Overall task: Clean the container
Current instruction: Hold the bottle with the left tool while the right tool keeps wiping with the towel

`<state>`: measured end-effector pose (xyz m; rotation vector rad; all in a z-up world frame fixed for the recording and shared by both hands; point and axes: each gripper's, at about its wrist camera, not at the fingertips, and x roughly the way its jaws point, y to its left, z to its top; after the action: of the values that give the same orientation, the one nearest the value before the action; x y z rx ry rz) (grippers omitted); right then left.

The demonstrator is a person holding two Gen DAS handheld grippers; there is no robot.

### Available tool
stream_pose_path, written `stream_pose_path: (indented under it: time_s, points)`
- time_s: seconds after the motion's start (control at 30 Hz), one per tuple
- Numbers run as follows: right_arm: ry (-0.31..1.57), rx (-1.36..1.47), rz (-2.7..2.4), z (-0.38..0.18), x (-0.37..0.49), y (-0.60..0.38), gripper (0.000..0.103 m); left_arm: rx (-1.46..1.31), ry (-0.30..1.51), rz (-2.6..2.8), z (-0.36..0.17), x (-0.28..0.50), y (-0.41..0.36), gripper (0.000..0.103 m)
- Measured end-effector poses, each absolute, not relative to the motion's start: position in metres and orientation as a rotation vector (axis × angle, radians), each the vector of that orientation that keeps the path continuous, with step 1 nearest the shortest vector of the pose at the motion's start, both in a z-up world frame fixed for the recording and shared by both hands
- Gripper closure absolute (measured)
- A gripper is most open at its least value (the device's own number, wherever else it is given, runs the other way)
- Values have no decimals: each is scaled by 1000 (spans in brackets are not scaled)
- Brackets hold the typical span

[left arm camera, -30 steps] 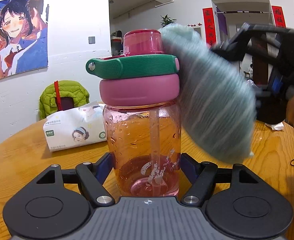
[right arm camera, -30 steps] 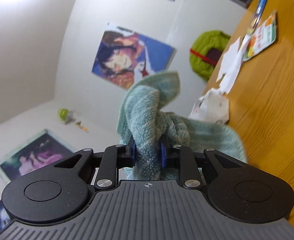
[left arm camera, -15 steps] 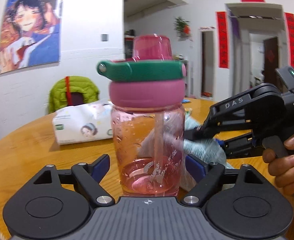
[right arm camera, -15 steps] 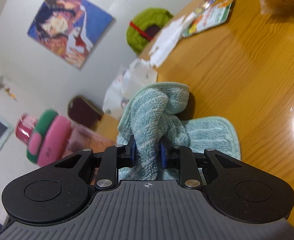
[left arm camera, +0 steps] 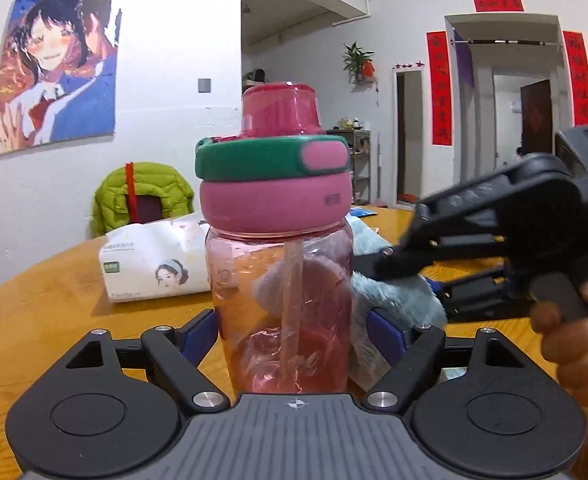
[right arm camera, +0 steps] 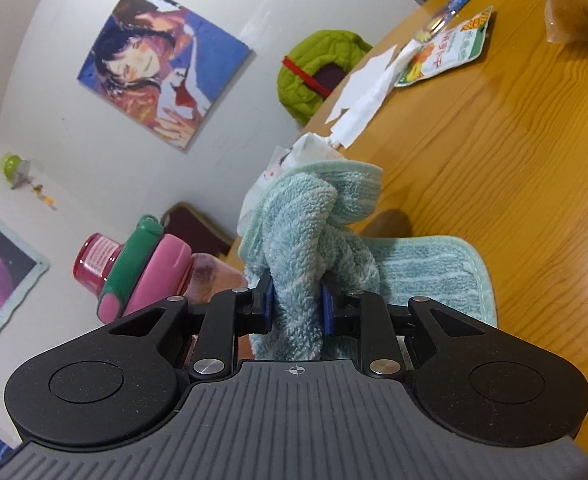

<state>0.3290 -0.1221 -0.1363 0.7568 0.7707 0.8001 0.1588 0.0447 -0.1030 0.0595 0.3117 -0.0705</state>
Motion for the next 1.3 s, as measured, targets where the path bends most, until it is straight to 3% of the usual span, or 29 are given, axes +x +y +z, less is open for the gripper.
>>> stream_pose_path:
  time_s: [0.23, 0.27, 0.33, 0.57, 0.83, 0.97, 1.07, 1.17, 1.3]
  points:
    - [799, 739, 723, -139, 331, -125, 79, 117, 329, -47, -106, 152, 40, 24]
    - [787, 740, 712, -138, 331, -129, 79, 115, 337, -56, -106, 152, 42, 31]
    - [756, 753, 697, -136, 330, -137, 79, 103, 346, -77, -107, 153, 45, 33]
    - [558, 1122, 1048, -128, 324, -164, 79, 109, 341, -108, -108, 157, 43, 34]
    - [917, 696, 744, -149, 336, -120, 78, 109, 339, -106, -109, 159, 44, 34]
    - [859, 747, 768, -144, 332, -128, 78, 107, 339, -107, -109, 159, 45, 34]
    - [677, 959, 922, -134, 325, -150, 78, 110, 339, -107, -109, 159, 44, 34]
    - [613, 1059, 1002, -131, 321, -159, 78, 116, 339, -107, -109, 161, 43, 34]
    - [762, 936, 904, -142, 329, -141, 77, 114, 340, -108, -109, 161, 44, 34]
